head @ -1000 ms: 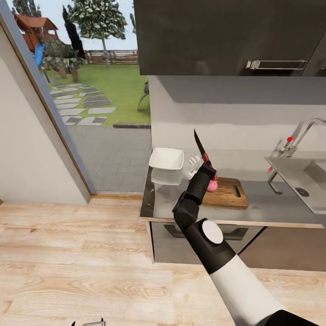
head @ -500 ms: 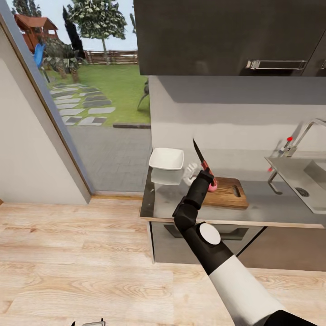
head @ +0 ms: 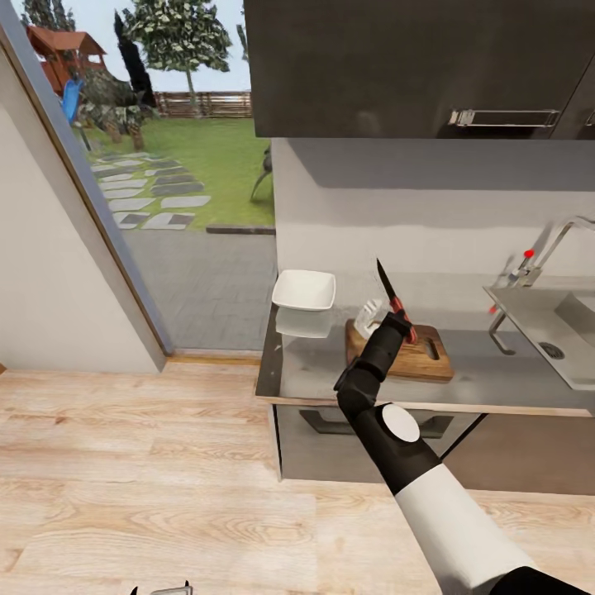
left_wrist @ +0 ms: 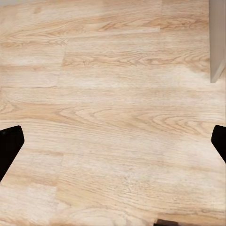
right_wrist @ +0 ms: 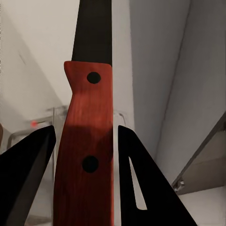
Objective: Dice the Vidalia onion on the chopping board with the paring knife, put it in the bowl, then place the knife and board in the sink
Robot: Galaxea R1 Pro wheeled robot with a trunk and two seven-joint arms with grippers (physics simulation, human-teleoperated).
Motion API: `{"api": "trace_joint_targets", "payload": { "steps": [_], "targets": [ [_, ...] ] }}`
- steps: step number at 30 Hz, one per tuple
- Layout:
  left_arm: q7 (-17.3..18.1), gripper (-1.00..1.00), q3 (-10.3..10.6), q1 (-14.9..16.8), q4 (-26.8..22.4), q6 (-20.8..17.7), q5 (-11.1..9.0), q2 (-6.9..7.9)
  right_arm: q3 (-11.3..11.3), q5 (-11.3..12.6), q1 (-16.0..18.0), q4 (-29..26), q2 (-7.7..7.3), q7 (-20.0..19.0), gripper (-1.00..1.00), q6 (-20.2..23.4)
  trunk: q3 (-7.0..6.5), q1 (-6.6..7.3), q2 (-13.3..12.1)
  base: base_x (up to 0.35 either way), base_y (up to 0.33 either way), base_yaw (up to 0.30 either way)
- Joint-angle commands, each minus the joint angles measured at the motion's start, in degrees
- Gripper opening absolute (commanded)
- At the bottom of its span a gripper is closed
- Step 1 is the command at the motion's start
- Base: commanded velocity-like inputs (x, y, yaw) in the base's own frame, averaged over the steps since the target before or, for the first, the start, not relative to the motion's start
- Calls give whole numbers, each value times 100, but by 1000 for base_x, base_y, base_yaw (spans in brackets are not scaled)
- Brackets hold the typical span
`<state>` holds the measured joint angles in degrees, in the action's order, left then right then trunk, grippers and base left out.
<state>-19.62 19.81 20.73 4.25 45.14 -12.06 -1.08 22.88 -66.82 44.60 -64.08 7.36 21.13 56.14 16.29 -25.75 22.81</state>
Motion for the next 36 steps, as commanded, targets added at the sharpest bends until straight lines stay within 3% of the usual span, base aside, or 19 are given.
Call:
{"api": "trace_joint_targets", "payload": {
  "steps": [1, 36],
  "targets": [
    [-16, 100, 49, 10, 23, 27, -36, -6, 13, 28, 8, 14, -4, 40, -100, 29, 10, -3, 11, -19, -14, 0],
    [-16, 100, 49, 10, 23, 21, -37, -16, 22, 28, 8, 735, 66, 31, -100, 17, 10, -3, 11, -54, -44, 0]
  ]
}}
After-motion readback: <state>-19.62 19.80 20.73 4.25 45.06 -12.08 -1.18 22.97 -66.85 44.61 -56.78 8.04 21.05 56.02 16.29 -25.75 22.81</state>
